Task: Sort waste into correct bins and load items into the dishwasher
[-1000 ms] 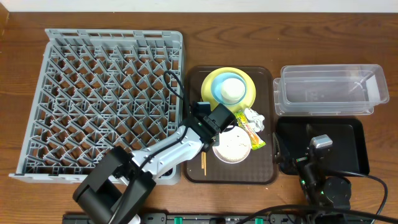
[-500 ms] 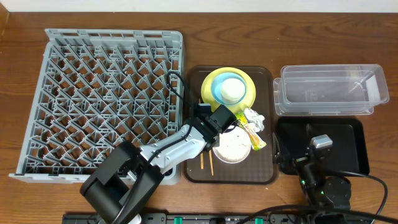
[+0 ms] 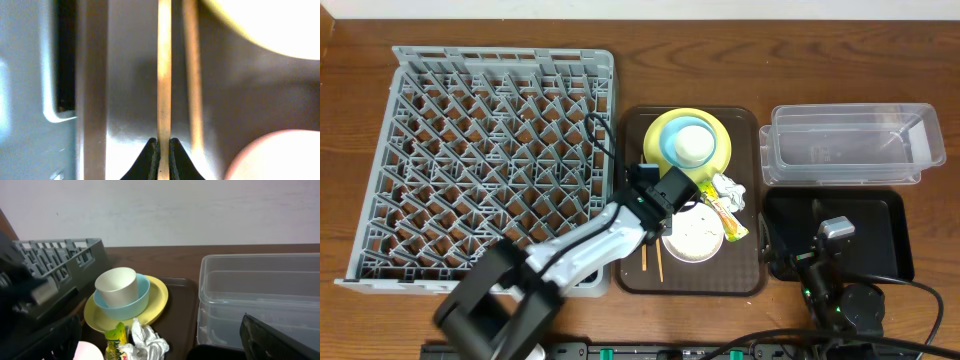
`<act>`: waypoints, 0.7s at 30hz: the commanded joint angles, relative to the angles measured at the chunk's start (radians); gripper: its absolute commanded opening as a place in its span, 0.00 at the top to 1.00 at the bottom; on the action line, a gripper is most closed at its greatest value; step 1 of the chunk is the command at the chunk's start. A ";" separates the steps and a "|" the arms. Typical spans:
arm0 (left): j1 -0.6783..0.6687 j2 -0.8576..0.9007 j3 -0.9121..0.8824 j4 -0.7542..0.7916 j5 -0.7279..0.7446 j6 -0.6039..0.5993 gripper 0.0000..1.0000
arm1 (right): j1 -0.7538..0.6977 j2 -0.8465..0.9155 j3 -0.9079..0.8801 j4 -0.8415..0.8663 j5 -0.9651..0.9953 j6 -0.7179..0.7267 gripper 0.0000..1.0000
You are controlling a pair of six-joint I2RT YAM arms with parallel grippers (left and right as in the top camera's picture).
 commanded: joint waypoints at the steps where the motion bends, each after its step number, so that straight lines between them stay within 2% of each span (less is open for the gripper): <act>1: -0.003 -0.134 -0.003 -0.016 0.001 0.066 0.92 | -0.013 -0.005 -0.001 -0.004 -0.002 -0.006 0.01; 6: -0.003 -0.288 -0.003 -0.037 -0.099 0.172 0.92 | -0.013 -0.005 -0.001 -0.004 -0.002 -0.006 0.01; 11: -0.003 -0.412 -0.004 -0.138 -0.394 0.201 0.93 | -0.013 -0.005 -0.001 -0.004 -0.002 -0.006 0.01; 14: -0.003 -0.429 -0.004 -0.183 -0.519 0.201 0.93 | -0.013 -0.005 -0.001 -0.004 -0.002 -0.007 0.01; 21: 0.005 -0.379 -0.008 -0.192 -0.536 0.207 0.93 | -0.013 -0.005 -0.001 -0.004 -0.002 -0.006 0.01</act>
